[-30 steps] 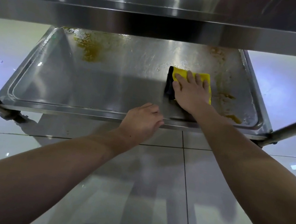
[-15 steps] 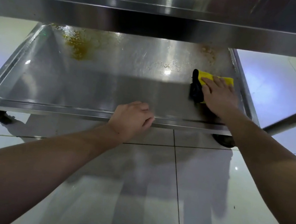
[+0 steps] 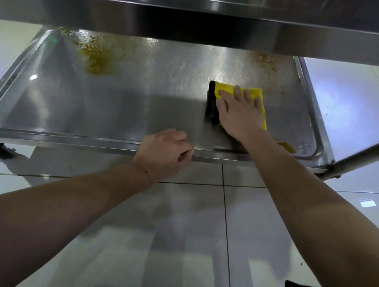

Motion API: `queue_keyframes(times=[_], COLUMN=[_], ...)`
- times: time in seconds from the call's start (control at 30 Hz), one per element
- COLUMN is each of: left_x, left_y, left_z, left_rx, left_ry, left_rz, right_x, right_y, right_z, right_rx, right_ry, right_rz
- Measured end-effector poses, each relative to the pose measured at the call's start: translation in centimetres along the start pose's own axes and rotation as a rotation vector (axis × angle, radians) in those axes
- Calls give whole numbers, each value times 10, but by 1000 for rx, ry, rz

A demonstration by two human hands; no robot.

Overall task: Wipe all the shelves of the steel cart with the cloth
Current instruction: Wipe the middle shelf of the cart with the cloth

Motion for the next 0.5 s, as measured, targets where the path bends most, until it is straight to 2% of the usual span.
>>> queue_keyframes(times=[0.17, 0.4, 0.5], left_x=[-1, -1, 0], left_y=[0, 0, -1], left_z=[1, -1, -1], left_rx=[7, -4, -1], left_ry=[-5, 40, 57], left_rz=[14, 38, 34], right_x=[-1, 5, 7], right_y=[2, 19, 21], right_z=[-26, -108, -121], right_rx=[-22, -10, 13], right_ry=[0, -135, -145], right_rz=[-14, -47, -40])
Point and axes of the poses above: each hand's wrist, its own x-axis away from the middle knuckle, its own y-axis out of the back of the hand, z = x × y, the point moved 2 cm from there along -x, towards the middle knuckle, and after that the axes turned 4 degrees about -z, right-handed, at the moved point
